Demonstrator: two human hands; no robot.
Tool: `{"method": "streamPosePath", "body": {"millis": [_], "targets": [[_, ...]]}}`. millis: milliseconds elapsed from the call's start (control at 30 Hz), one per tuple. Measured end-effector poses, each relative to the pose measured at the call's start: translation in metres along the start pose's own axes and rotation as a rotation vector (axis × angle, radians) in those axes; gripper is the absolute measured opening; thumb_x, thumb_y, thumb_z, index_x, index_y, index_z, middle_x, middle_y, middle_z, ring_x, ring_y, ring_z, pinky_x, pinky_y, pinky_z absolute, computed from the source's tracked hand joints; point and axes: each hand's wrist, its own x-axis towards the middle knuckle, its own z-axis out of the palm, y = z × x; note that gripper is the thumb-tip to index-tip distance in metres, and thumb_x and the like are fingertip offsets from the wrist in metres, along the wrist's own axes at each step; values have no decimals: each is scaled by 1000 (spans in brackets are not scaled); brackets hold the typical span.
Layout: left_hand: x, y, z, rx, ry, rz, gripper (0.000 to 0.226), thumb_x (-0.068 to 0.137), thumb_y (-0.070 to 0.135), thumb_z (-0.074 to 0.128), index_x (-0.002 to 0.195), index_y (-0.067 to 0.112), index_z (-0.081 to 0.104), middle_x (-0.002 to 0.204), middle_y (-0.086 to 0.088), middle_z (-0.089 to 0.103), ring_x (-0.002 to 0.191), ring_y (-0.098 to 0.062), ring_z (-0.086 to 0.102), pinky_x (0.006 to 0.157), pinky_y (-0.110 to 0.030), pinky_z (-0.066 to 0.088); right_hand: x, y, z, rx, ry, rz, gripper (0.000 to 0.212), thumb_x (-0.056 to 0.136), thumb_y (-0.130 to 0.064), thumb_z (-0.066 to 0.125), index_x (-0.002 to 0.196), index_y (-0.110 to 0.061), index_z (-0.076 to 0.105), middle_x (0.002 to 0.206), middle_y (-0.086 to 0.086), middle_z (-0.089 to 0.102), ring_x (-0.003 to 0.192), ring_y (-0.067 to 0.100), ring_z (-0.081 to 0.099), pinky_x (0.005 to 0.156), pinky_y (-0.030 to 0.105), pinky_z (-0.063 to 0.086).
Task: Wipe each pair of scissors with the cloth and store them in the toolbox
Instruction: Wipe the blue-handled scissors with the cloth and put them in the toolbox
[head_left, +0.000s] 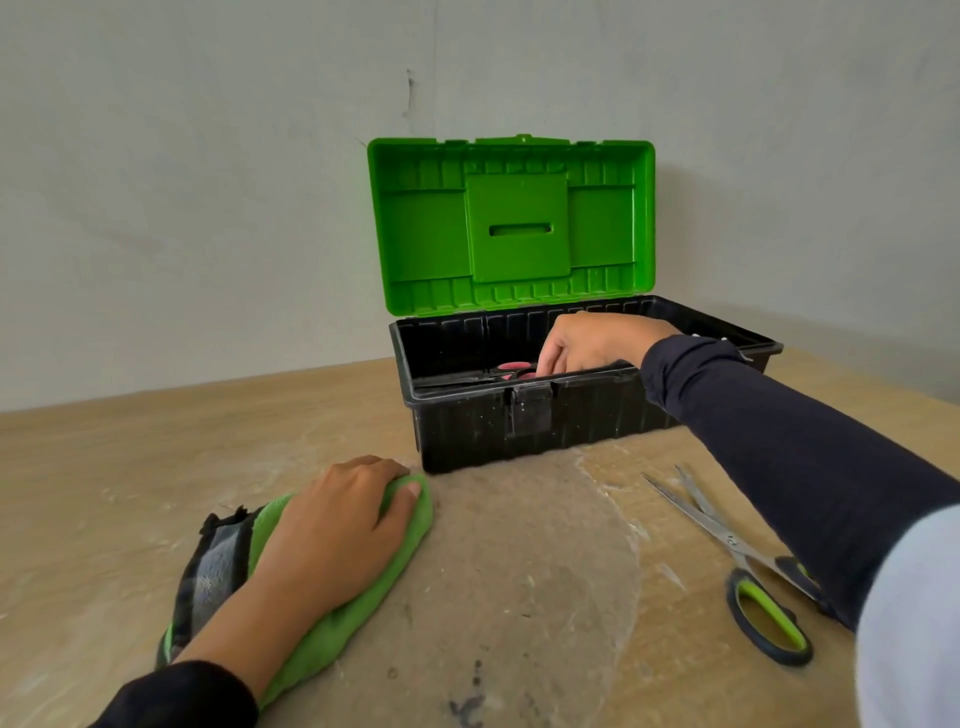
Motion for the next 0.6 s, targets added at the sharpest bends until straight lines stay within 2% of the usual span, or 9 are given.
{"method": "streamPosePath", "body": {"millis": [167, 267, 367, 467, 600], "targets": [[0, 0, 0, -9, 7, 1, 37, 94, 39, 36, 121, 22, 56, 120, 6, 59, 104, -13, 55, 92, -29, 43, 6, 4, 4, -6, -12, -5, 26, 82, 0, 60, 99, -15, 74, 87, -5, 65, 96, 24, 64, 94, 42, 50], [0, 0, 0, -7, 3, 5, 37, 94, 38, 37, 120, 21, 56, 119, 6, 60, 104, -13, 54, 91, -28, 43, 5, 4, 5, 41, 34, -13, 22, 85, -6, 61, 99, -16, 74, 91, -6, 65, 97, 20, 63, 93, 34, 48], [0, -1, -1, 3, -4, 4, 37, 94, 38, 37, 121, 21, 56, 120, 6, 60, 105, -12, 54, 92, -27, 43, 0, 1, 4, 83, 120, -47, 15, 85, -14, 64, 96, -13, 74, 91, -7, 68, 85, 8, 60, 81, 24, 44], [0, 0, 0, 16, -14, 10, 37, 94, 37, 37, 121, 20, 55, 120, 5, 60, 105, -12, 54, 92, -27, 43, -8, 0, 2, 170, 250, -68, 9, 82, -11, 67, 86, -8, 75, 71, -7, 68, 65, 5, 60, 64, 18, 45], [-1, 2, -2, 20, -18, 17, 36, 95, 36, 38, 122, 19, 54, 121, 3, 59, 107, -13, 54, 94, -28, 42, -21, -6, -1, 163, 444, -126, 11, 84, -11, 64, 82, -7, 74, 66, -3, 68, 60, 9, 61, 62, 18, 45]]}}
